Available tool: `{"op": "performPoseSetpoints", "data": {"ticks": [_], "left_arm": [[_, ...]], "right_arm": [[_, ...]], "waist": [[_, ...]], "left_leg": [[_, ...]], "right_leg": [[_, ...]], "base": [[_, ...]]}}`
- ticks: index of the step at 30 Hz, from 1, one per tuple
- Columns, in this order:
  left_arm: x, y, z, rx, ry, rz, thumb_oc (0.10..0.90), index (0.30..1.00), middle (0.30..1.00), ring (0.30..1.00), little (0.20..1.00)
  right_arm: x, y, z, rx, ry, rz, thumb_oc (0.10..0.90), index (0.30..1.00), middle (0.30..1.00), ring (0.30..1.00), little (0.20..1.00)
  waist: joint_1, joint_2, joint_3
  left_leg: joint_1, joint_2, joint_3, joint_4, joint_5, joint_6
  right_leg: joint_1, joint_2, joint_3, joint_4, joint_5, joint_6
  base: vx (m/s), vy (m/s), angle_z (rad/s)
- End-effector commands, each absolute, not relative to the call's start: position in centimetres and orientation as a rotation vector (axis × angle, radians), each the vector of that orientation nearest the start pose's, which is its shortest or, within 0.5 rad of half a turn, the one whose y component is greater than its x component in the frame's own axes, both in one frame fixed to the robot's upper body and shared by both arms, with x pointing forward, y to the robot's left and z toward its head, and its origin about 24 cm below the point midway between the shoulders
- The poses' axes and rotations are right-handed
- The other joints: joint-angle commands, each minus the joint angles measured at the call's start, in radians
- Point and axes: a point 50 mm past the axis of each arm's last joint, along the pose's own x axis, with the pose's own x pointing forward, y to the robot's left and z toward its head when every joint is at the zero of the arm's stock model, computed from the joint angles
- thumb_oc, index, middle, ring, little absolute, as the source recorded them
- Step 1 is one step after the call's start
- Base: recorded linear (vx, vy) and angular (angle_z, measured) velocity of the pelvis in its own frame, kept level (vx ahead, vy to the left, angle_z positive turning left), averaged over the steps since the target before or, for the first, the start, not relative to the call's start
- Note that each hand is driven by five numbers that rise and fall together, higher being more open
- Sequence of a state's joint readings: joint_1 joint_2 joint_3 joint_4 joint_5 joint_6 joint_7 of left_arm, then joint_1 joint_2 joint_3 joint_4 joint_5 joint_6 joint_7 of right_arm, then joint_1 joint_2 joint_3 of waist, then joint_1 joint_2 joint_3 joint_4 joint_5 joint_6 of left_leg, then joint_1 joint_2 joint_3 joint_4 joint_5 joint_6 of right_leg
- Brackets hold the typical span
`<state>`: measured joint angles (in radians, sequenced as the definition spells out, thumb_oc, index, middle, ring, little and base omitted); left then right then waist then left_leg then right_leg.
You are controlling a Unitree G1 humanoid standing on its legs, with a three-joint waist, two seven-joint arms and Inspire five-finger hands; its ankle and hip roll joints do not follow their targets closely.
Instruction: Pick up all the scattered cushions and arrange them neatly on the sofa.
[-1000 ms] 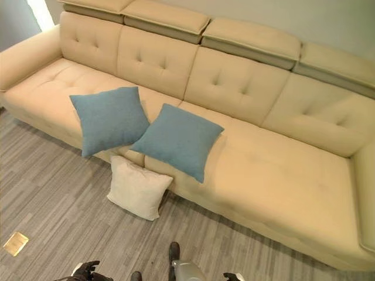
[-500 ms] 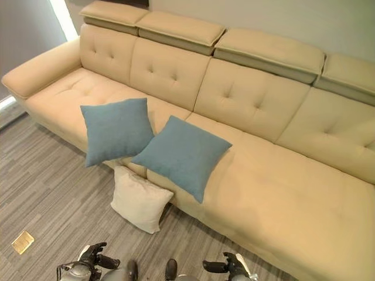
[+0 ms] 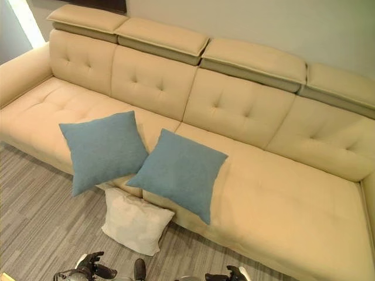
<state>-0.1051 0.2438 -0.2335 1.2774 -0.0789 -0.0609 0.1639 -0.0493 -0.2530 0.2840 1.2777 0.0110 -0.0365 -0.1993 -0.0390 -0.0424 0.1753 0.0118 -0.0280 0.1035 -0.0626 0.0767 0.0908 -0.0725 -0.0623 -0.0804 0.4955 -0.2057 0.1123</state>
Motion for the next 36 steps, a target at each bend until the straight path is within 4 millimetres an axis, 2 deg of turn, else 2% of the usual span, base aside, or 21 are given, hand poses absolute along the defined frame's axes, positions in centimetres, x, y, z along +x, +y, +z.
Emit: {"op": "performPoseSetpoints", "data": {"ticks": [1,2,3,4,5,6,7,9,10,14,15,16,22,23,24,25,27,30,31,35,36], "left_arm": [[13.7,25.0,-14.2,0.416,1.024,0.197,0.800,0.900,0.900,0.900,0.900],[14.7,25.2,-13.7,0.388,0.966,0.230,0.800,0.900,0.900,0.900,0.900],[14.7,25.2,-13.7,0.388,0.967,0.230,0.800,0.900,0.900,0.900,0.900],[16.0,25.6,-12.8,0.346,0.894,0.282,0.800,0.900,0.900,0.900,0.900],[16.0,25.6,-12.8,0.346,0.894,0.282,0.800,0.900,0.900,0.900,0.900],[17.5,25.9,-11.6,0.323,0.795,0.322,0.800,0.900,0.900,0.900,0.900],[18.2,26.0,-11.0,0.309,0.746,0.338,0.800,0.900,0.900,0.900,0.900],[19.7,26.5,-9.2,0.292,0.627,0.363,0.800,0.900,0.900,0.900,0.900],[20.3,26.6,-8.0,0.264,0.545,0.378,0.800,0.900,0.900,0.900,0.900],[22.1,26.6,-4.9,0.208,0.372,0.421,0.800,0.900,0.900,0.900,0.900],[22.1,26.6,-4.9,0.208,0.372,0.421,0.800,0.900,0.900,0.900,0.900],[22.8,26.5,-4.1,0.193,0.328,0.431,0.800,0.900,0.900,0.900,0.900],[24.9,25.3,-2.0,0.145,0.224,0.416,0.800,0.900,0.900,0.900,0.900],[26.2,24.7,-0.7,0.131,0.170,0.403,0.800,0.900,0.900,0.900,0.900],[26.2,24.7,-0.7,0.131,0.169,0.403,0.800,0.900,0.900,0.900,0.900],[27.9,23.8,1.0,0.130,0.100,0.374,0.800,0.900,0.900,0.900,0.900],[27.9,23.8,1.0,0.129,0.099,0.374,0.800,0.900,0.900,0.900,0.900],[31.8,21.2,5.7,0.115,-0.083,0.309,0.800,0.900,0.900,0.900,0.900],[31.9,21.2,5.8,0.115,-0.086,0.309,0.800,0.900,0.900,0.900,0.900],[34.2,19.6,9.4,0.125,-0.203,0.261,0.800,0.900,0.900,0.900,0.900],[35.1,18.8,10.8,0.130,-0.241,0.239,0.800,0.900,0.900,0.900,0.900]], "right_arm": [[12.3,-25.8,-14.4,-0.557,1.071,-0.174,0.800,0.900,0.900,0.900,0.900],[12.8,-26.4,-14.0,-0.552,1.042,-0.215,0.800,0.900,0.900,0.900,0.900],[12.8,-26.4,-14.0,-0.552,1.042,-0.215,0.800,0.900,0.900,0.900,0.900],[13.6,-27.3,-13.4,-0.536,1.006,-0.273,0.800,0.900,0.900,0.900,0.900],[13.6,-27.3,-13.4,-0.536,1.006,-0.273,0.800,0.900,0.900,0.900,0.900],[14.3,-27.8,-12.7,-0.517,0.954,-0.321,0.800,0.900,0.900,0.900,0.900],[14.9,-28.2,-12.2,-0.513,0.917,-0.344,0.800,0.900,0.900,0.900,0.900],[16.6,-29.3,-10.5,-0.523,0.806,-0.391,0.800,0.900,0.900,0.900,0.900],[17.8,-29.9,-9.0,-0.519,0.707,-0.414,0.800,0.900,0.900,0.900,0.900],[20.2,-30.1,-6.3,-0.441,0.532,-0.487,0.800,0.900,0.900,0.900,0.900],[20.2,-30.1,-6.3,-0.441,0.532,-0.487,0.800,0.900,0.900,0.900,0.900],[21.2,-29.8,-5.5,-0.396,0.476,-0.506,0.800,0.900,0.900,0.900,0.900],[23.4,-28.5,-4.3,-0.288,0.397,-0.516,0.800,0.900,0.900,0.900,0.900],[24.7,-27.7,-3.5,-0.249,0.356,-0.513,0.800,0.900,0.900,0.900,0.900],[24.8,-27.7,-3.5,-0.248,0.355,-0.513,0.800,0.900,0.900,0.900,0.900],[26.2,-26.9,-2.5,-0.208,0.308,-0.502,0.800,0.900,0.900,0.900,0.900],[26.3,-26.9,-2.5,-0.208,0.307,-0.503,0.800,0.900,0.900,0.900,0.900],[30.0,-24.3,0.4,-0.110,0.180,-0.473,0.800,0.900,0.900,0.900,0.900],[30.0,-24.3,0.5,-0.110,0.178,-0.474,0.800,0.900,0.900,0.900,0.900],[32.4,-22.8,2.8,-0.092,0.104,-0.433,0.800,0.900,0.900,0.900,0.900],[33.4,-21.8,3.5,-0.071,0.083,-0.412,0.800,0.900,0.900,0.900,0.900]], "waist": [[0.010,-0.021,-0.007],[0.005,-0.024,-0.012],[0.004,-0.023,-0.011],[-0.003,-0.034,-0.011],[-0.004,-0.033,-0.010],[-0.005,-0.041,-0.007],[-0.007,-0.041,-0.011],[-0.007,-0.042,-0.022],[-0.011,-0.037,-0.036],[-0.017,-0.027,-0.058],[-0.017,-0.027,-0.058],[-0.019,-0.021,-0.062],[-0.023,-0.001,-0.066],[-0.025,0.009,-0.055],[-0.026,0.009,-0.054],[-0.029,0.024,-0.031],[-0.029,0.024,-0.032],[-0.031,0.055,0.026],[-0.030,0.055,0.023],[-0.025,0.064,0.044],[-0.023,0.070,0.056]], "left_leg": [[-0.025,-0.001,-0.017,0.093,-0.132,-0.039],[-0.003,-0.006,-0.019,0.075,-0.142,-0.043],[-0.001,-0.006,-0.020,0.074,-0.143,-0.043],[0.003,-0.012,-0.025,0.079,-0.147,-0.047],[0.004,-0.011,-0.027,0.080,-0.148,-0.048],[0.015,-0.018,-0.025,0.081,-0.151,-0.050],[0.012,-0.017,-0.025,0.074,-0.146,-0.052],[0.022,-0.018,-0.014,0.056,-0.146,-0.055],[0.035,-0.015,-0.008,0.040,-0.146,-0.058],[0.064,-0.009,-0.010,0.009,-0.150,-0.064],[0.065,-0.009,-0.010,0.008,-0.150,-0.064],[0.071,-0.007,-0.009,-0.003,-0.149,-0.068],[0.075,-0.003,-0.005,-0.021,-0.147,-0.078],[0.061,-0.002,-0.007,-0.022,-0.142,-0.082],[0.060,-0.002,-0.008,-0.021,-0.142,-0.082],[0.027,-0.002,-0.011,-0.019,-0.132,-0.086],[0.023,-0.002,-0.011,-0.019,-0.131,-0.086],[-0.099,-0.003,-0.017,-0.010,-0.094,-0.093],[-0.106,-0.003,-0.017,-0.008,-0.094,-0.093],[-0.200,-0.006,-0.026,0.007,-0.071,-0.097],[-0.227,-0.007,-0.030,0.012,-0.066,-0.098]], "right_leg": [[-0.025,-0.036,-0.006,-0.121,0.170,0.015],[-0.035,-0.034,-0.038,-0.219,0.161,0.002],[-0.031,-0.033,-0.039,-0.221,0.162,0.002],[-0.026,-0.030,-0.051,-0.313,0.162,0.002],[-0.023,-0.030,-0.053,-0.316,0.163,0.002],[0.001,-0.024,-0.045,-0.348,0.167,0.003],[0.000,-0.017,-0.034,-0.350,0.172,0.003],[0.022,-0.017,-0.036,-0.386,0.175,0.003],[0.044,-0.014,-0.036,-0.411,0.172,-0.002],[0.082,-0.006,-0.028,-0.452,0.168,-0.009],[0.083,-0.006,-0.028,-0.453,0.168,-0.009],[0.092,-0.005,-0.026,-0.467,0.166,-0.010],[0.104,0.000,-0.023,-0.507,0.169,-0.013],[0.094,0.001,-0.023,-0.514,0.172,-0.013],[0.093,0.001,-0.023,-0.514,0.172,-0.013],[0.062,0.001,-0.019,-0.513,0.177,-0.016],[0.058,0.001,-0.019,-0.511,0.176,-0.016],[-0.069,0.003,-0.009,-0.496,0.198,-0.023],[-0.077,0.003,-0.009,-0.494,0.198,-0.024],[-0.157,0.008,-0.004,-0.484,0.212,-0.027],[-0.178,0.007,-0.002,-0.481,0.212,-0.028]], "base": [[0.12,0.000,-0.06],[0.12,0.000,-0.03],[0.14,-0.041,0.01],[0.06,-0.034,-0.03],[0.10,-0.055,0.02],[0.05,-0.038,0.16],[0.07,-0.053,0.15],[0.08,-0.042,-0.08],[0.13,-0.043,-0.18],[0.13,-0.051,-0.05],[0.13,-0.055,-0.04],[0.05,-0.025,-0.03],[0.07,-0.037,-0.02],[0.00,0.000,0.00],[-0.10,-0.018,-0.01],[-0.09,0.001,0.00],[-0.09,0.000,0.01],[-0.16,-0.010,0.04],[-0.10,-0.023,0.08],[-0.03,-0.022,0.04],[-0.01,-0.032,0.01]]}}
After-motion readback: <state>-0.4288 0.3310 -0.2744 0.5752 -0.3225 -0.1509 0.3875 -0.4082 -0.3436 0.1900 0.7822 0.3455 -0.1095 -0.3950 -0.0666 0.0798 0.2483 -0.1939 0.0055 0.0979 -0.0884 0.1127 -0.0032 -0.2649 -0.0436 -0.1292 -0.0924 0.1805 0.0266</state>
